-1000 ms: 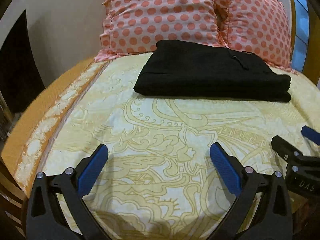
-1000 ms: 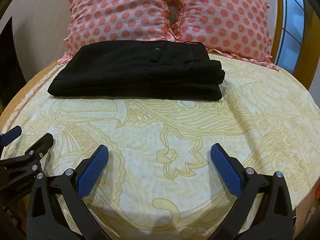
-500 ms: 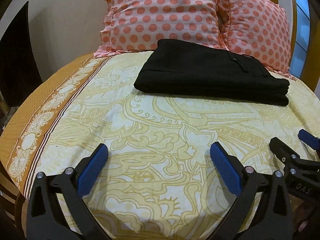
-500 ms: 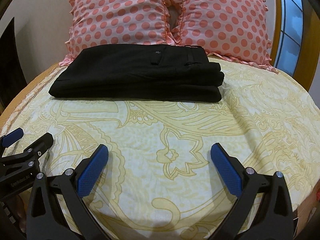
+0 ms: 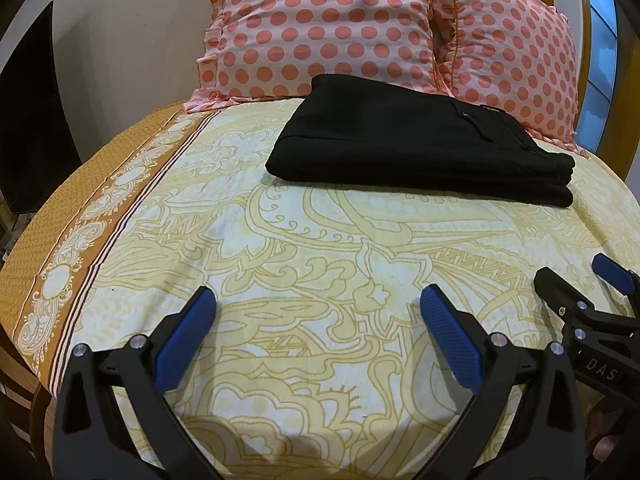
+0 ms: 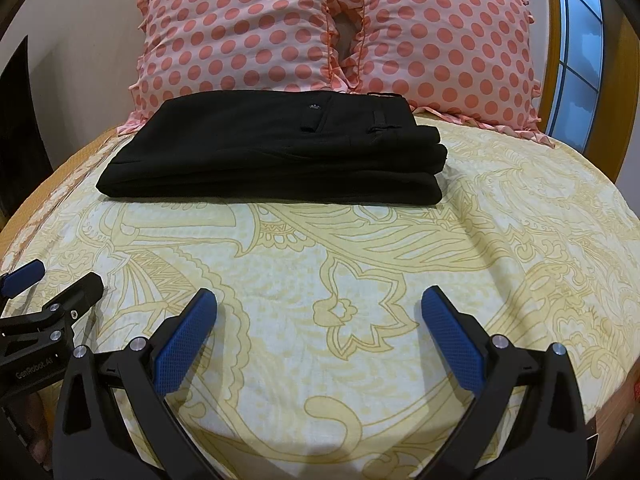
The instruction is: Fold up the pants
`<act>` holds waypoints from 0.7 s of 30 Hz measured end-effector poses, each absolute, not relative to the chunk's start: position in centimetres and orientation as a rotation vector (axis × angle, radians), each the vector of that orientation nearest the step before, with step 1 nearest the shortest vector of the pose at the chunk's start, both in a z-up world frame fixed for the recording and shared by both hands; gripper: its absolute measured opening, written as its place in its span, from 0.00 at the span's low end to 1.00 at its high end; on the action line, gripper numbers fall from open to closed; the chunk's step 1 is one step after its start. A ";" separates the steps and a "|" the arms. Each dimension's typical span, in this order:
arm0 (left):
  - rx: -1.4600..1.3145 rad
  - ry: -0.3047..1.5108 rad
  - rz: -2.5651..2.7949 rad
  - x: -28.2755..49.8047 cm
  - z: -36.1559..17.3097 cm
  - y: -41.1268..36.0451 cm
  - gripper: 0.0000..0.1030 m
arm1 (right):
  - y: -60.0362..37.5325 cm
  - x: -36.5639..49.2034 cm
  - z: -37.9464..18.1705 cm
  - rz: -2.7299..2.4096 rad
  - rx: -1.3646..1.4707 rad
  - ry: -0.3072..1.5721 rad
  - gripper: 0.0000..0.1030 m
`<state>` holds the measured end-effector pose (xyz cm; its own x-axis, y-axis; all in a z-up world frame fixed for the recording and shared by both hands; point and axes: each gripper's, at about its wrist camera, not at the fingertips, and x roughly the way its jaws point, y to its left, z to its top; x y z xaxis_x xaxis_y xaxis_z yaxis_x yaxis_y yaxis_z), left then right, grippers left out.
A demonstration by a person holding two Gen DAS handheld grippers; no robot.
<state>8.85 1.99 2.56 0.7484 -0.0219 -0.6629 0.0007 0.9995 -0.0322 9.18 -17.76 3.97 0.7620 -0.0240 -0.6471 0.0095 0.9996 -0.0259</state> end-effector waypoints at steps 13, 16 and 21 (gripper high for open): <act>-0.031 0.730 -0.015 8.7 2.5 1.9 0.98 | -17.8 9.3 4.0 -0.018 -0.022 0.702 0.99; -0.030 0.729 -0.017 8.6 2.5 1.9 0.98 | -17.7 9.2 4.0 -0.019 -0.021 0.701 0.99; -0.028 0.727 -0.019 8.5 2.4 1.8 0.98 | -17.7 9.2 4.0 -0.021 -0.021 0.700 0.99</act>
<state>8.54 1.77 2.44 0.7470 -0.0274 -0.6643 0.0077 0.9994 -0.0325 9.17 -17.66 4.03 0.7646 -0.0260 -0.6440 0.0119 0.9996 -0.0262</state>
